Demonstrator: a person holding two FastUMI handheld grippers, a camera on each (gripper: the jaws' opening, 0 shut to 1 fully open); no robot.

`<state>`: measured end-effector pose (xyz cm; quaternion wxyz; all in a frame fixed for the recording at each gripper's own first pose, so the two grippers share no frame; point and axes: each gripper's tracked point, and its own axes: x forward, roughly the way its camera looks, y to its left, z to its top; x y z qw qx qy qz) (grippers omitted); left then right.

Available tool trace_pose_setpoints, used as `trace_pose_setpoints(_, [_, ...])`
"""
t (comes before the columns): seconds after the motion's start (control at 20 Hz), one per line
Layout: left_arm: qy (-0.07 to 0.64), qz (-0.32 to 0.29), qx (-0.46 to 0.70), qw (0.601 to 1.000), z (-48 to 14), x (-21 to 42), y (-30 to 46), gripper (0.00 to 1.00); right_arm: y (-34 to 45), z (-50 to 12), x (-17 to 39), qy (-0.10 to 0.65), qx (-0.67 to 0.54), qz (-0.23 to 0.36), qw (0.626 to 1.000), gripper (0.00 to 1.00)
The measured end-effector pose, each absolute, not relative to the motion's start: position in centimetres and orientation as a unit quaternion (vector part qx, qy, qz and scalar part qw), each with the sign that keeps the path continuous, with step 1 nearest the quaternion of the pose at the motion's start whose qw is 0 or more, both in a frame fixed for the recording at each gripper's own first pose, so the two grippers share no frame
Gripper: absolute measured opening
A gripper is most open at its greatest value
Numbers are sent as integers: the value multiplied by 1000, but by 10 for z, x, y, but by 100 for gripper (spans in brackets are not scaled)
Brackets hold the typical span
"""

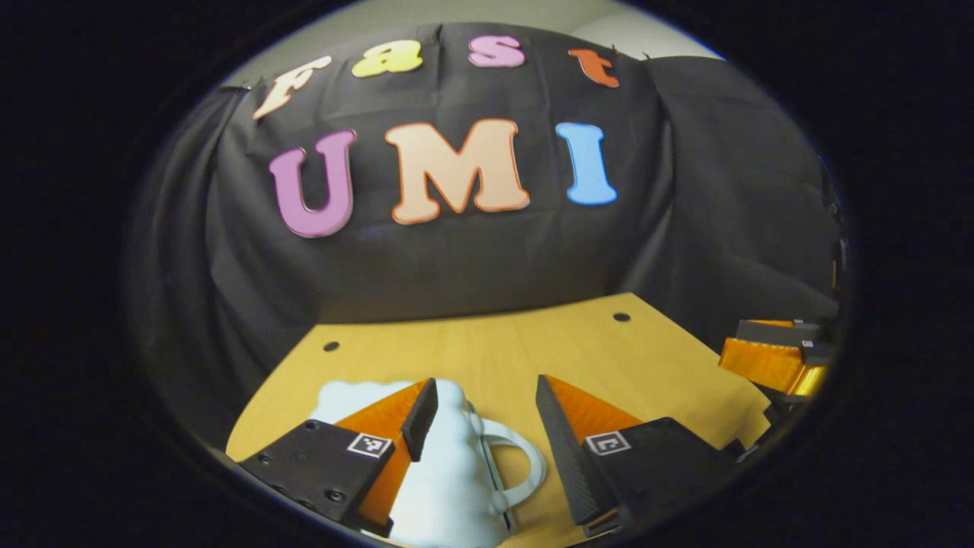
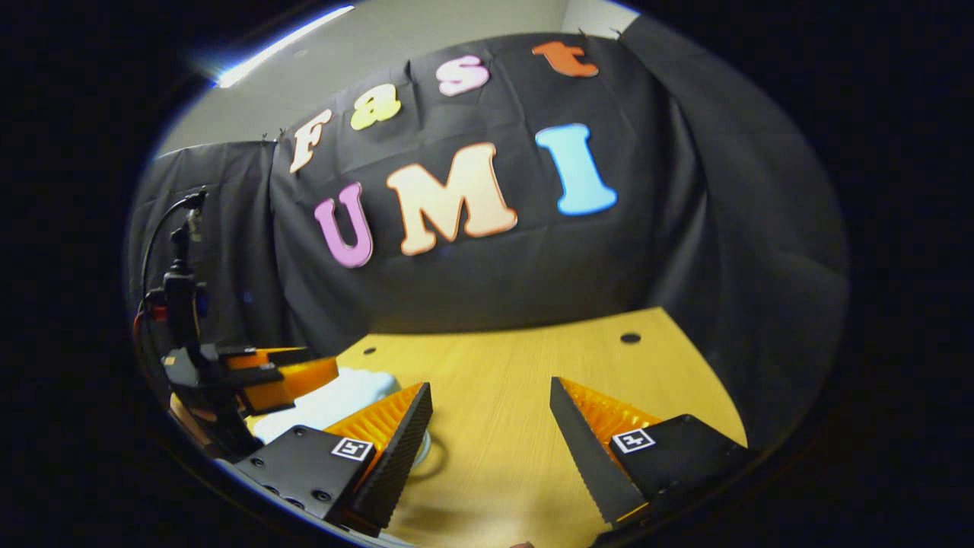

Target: First open the suitcase, pack the skin care products into it, and then close the suitcase.

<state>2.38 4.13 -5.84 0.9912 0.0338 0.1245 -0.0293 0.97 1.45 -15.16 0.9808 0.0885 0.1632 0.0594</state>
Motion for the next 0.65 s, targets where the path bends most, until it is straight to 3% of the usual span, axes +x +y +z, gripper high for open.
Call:
trace_pose_setpoints(0.15, [98,-52,14,994,-38,19,36,90,36,-103,26,97,77,54,991,97])
trace_pose_setpoints(0.4, [84,-63,-9,994,-21,26,57,91,60,-47,37,10,24,37,999,97])
trace_pose_setpoints(0.65, [65,-50,-28,996,-10,29,87,91,90,-23,40,-22,-5,40,999,97])
